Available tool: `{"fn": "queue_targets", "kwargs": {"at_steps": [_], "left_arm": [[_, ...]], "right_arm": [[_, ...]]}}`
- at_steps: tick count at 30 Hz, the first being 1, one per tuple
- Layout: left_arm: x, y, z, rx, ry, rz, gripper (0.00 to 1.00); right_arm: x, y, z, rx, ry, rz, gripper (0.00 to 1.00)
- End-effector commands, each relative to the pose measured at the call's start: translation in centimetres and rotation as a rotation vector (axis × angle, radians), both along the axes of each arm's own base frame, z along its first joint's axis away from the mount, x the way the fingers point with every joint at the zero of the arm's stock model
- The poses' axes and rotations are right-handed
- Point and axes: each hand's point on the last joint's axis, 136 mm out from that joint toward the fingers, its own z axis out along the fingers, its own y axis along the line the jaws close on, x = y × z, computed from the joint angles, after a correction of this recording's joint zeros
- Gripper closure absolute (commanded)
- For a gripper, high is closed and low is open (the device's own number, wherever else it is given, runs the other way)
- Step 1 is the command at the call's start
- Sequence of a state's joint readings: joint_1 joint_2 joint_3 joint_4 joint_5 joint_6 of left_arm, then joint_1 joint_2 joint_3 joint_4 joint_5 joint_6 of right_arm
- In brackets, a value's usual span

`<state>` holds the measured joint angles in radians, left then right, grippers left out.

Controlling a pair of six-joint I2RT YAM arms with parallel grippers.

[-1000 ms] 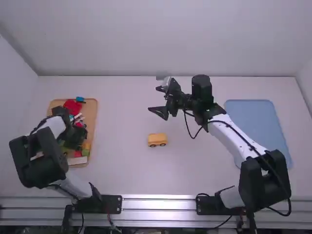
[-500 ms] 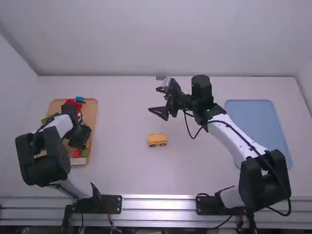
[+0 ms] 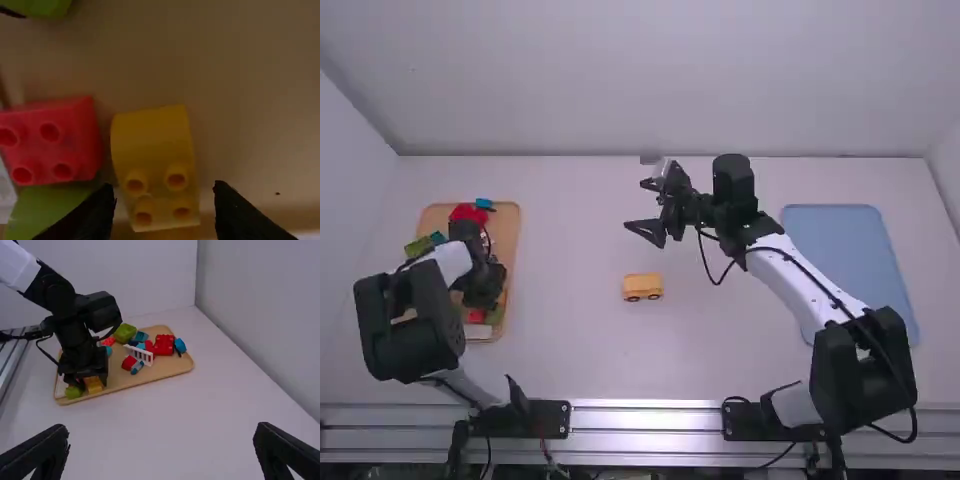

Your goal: Assemble lego blocks to make yellow taxi

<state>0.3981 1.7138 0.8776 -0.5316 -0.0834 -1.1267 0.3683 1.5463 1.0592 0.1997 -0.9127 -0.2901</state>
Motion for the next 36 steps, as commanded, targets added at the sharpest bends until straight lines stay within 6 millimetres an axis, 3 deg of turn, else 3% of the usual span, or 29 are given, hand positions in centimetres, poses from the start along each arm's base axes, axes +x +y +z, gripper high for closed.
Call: {"fn": "queue_targets", "kwargs": {"at_steps": [1,9,16,19,21,25,29,33,36], "left_arm": [[-0.6,0.3,-0.2,0.014,0.021,0.006,0.49],[-1.3,0.8,-0.4,0.049,0.047,0.004,0.66],[-1.5,0.6,-0.6,0.049,0.052,-0.010,0.67],[-1.7,0.9,-0.8,0.049,0.050,0.003,0.76],[-1.8,1.1,-0.6,0.045,0.052,0.007,0.77],[-0.2,1.9,0.8,0.005,0.009,-0.104,0.90],[2.4,2.4,3.7,-0.018,-0.050,-0.315,0.96],[4.4,1.5,5.4,-0.016,-0.083,-0.510,0.98],[6.6,-0.9,6.9,-0.003,-0.120,-0.770,0.98]], "right_arm": [[0.5,0.2,1.1,0.013,-0.018,0.003,0.01],[0.4,0.2,1.0,0.012,-0.014,0.005,0.01],[0.3,0.2,1.0,0.013,-0.010,0.011,0.01],[0.1,0.3,1.1,0.017,-0.010,0.021,0.01],[-0.2,0.4,1.2,0.025,-0.007,0.042,0.01],[-0.4,0.4,1.3,0.030,-0.005,0.053,0.01],[-0.3,0.0,1.4,0.035,-0.004,0.055,0.01],[-0.5,0.1,1.6,0.043,-0.009,0.070,0.01],[-0.4,0.0,1.5,0.039,-0.024,0.069,0.01]]}}
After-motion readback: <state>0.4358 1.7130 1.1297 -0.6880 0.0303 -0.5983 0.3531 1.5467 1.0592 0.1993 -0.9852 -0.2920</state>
